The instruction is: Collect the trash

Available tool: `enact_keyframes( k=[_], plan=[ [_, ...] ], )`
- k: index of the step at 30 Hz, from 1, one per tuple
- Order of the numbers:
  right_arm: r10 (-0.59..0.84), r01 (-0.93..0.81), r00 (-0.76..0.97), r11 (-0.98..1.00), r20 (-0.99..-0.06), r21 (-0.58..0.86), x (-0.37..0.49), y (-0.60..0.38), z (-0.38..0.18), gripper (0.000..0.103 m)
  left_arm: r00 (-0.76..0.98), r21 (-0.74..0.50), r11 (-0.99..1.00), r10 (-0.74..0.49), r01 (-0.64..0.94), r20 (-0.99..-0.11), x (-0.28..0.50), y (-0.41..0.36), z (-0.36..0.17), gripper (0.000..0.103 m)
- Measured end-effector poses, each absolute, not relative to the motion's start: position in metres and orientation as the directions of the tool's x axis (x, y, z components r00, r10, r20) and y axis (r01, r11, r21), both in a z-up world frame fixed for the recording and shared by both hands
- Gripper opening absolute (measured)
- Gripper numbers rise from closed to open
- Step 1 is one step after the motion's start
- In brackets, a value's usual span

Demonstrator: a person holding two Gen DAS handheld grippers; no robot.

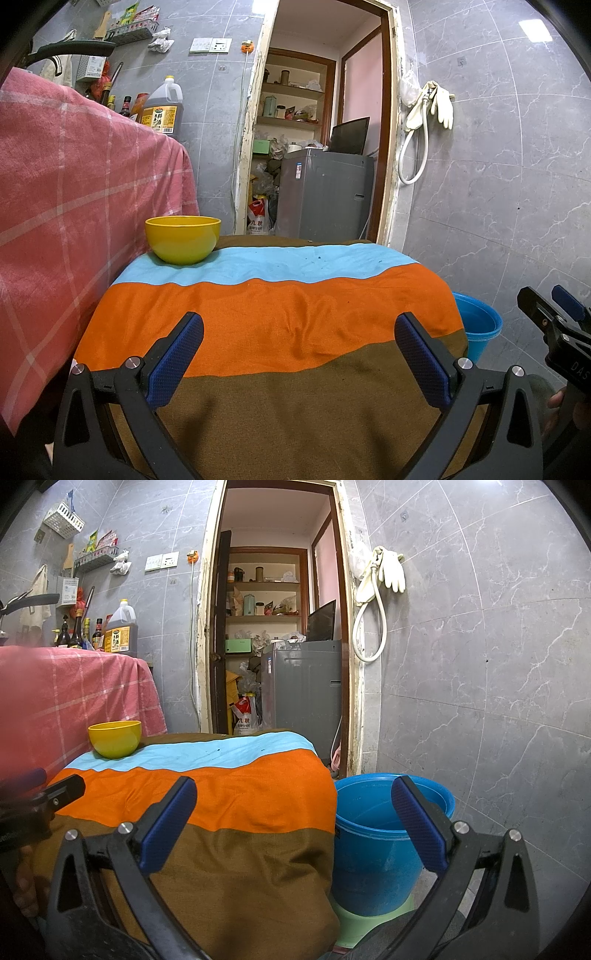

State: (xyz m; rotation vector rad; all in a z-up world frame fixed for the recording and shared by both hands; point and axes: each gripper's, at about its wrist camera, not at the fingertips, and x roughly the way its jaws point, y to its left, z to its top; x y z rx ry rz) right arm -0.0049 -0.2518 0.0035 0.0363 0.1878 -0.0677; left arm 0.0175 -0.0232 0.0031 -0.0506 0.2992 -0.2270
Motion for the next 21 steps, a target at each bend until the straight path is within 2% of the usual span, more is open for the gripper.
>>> enact_keyframes(
  k=[21],
  plan=[
    [-0.064, 0.071, 0.980, 0.997, -0.187, 0.031, -0.0053, -0.2513, 0.0033, 0.103, 0.930, -0.083, 0.973, -0.230, 0.215, -0.288, 0.0169, -0.0260, 0.0022, 0.102]
  ],
)
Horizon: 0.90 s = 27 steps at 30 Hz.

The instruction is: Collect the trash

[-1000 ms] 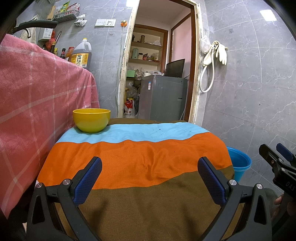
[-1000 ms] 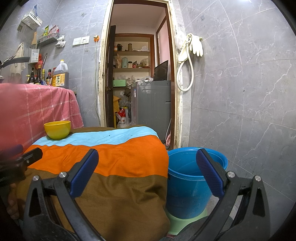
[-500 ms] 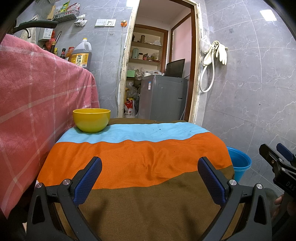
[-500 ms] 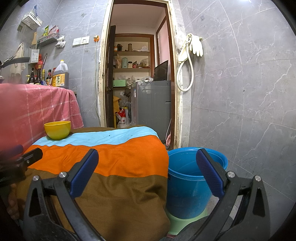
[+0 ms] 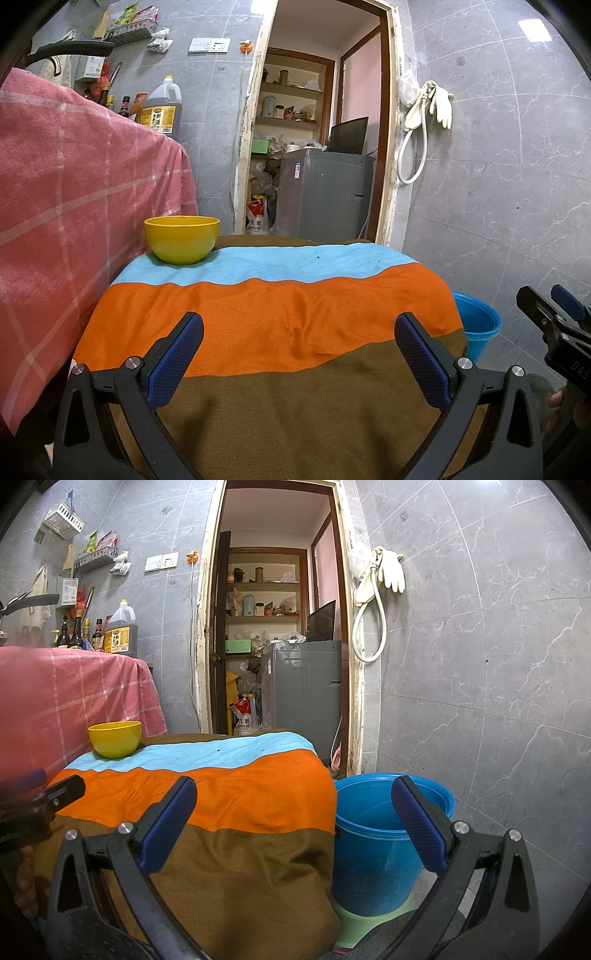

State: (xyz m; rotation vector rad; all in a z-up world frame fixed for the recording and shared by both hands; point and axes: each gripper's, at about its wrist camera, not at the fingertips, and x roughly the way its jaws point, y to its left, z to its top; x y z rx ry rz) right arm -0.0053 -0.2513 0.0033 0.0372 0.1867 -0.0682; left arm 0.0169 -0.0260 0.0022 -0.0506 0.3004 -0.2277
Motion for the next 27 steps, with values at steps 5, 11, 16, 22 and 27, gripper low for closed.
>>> enact_keyframes(
  k=[5, 11, 16, 22, 27],
  plan=[
    [-0.064, 0.071, 0.980, 0.997, -0.187, 0.031, -0.0053, -0.2515, 0.0031, 0.103, 0.930, -0.083, 0.974, -0.227, 0.212, -0.287, 0.0166, -0.0277, 0.0011, 0.102],
    [-0.064, 0.071, 0.980, 0.997, -0.187, 0.030, -0.0053, -0.2511, 0.0029, 0.103, 0.932, -0.082, 0.975, -0.220, 0.204, -0.288, 0.0164, -0.0274, 0.0012, 0.102],
    [-0.065, 0.072, 0.980, 0.997, -0.187, 0.031, -0.0054, -0.2508, 0.0028, 0.103, 0.936, -0.075, 0.977, -0.211, 0.198, -0.283, 0.0150, -0.0290, 0.0006, 0.102],
    [-0.065, 0.072, 0.980, 0.997, -0.186, 0.031, -0.0054, -0.2507, 0.0027, 0.103, 0.940, -0.070, 0.980, -0.199, 0.187, -0.277, 0.0135, -0.0310, 0.0006, 0.102],
    [-0.065, 0.072, 0.980, 0.997, -0.186, 0.031, -0.0053, -0.2502, 0.0027, 0.103, 0.940, -0.070, 0.980, -0.199, 0.186, -0.278, 0.0136, -0.0295, 0.0007, 0.102]
  ],
)
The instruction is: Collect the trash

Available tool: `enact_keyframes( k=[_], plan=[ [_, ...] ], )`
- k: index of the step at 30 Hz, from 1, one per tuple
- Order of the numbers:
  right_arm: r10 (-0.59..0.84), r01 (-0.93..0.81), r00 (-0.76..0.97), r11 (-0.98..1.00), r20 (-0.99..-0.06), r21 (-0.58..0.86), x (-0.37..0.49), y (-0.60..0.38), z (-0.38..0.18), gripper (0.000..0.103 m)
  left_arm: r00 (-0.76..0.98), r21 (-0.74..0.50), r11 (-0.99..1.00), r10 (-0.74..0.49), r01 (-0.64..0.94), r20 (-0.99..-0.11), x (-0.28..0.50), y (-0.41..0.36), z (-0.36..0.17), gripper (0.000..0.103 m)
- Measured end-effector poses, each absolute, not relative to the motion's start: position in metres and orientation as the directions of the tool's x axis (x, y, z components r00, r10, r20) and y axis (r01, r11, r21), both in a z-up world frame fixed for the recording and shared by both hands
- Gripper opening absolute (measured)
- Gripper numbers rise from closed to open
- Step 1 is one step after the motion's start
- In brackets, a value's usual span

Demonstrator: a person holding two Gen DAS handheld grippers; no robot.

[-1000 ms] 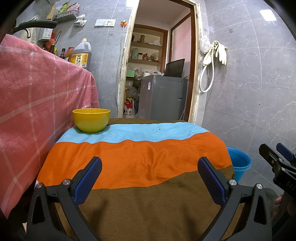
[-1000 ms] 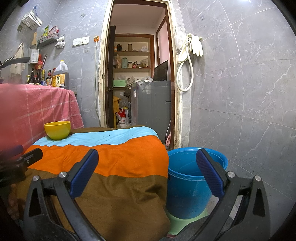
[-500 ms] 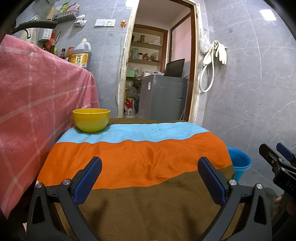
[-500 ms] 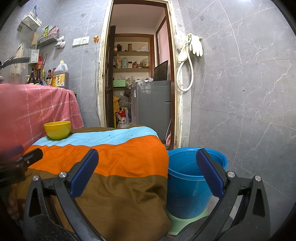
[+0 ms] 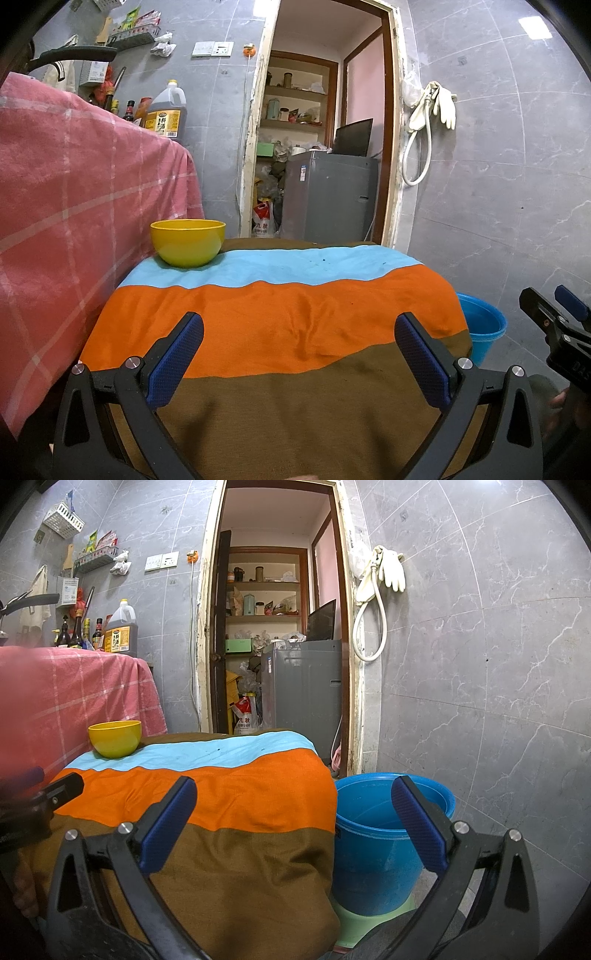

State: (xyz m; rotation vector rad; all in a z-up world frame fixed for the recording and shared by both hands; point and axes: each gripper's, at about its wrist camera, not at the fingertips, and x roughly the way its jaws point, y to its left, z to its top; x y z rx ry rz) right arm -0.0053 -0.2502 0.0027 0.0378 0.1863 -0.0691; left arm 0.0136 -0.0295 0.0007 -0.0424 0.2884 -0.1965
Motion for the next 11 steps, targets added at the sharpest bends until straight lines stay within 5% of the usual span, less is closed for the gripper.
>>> enact_keyframes(
  k=[11],
  plan=[
    [-0.065, 0.072, 0.980, 0.997, -0.186, 0.031, -0.0056, -0.2499, 0.0024, 0.103, 0.941, -0.066, 0.982, -0.189, 0.177, -0.280, 0.0138, -0.0306, 0.0005, 0.102]
  ],
)
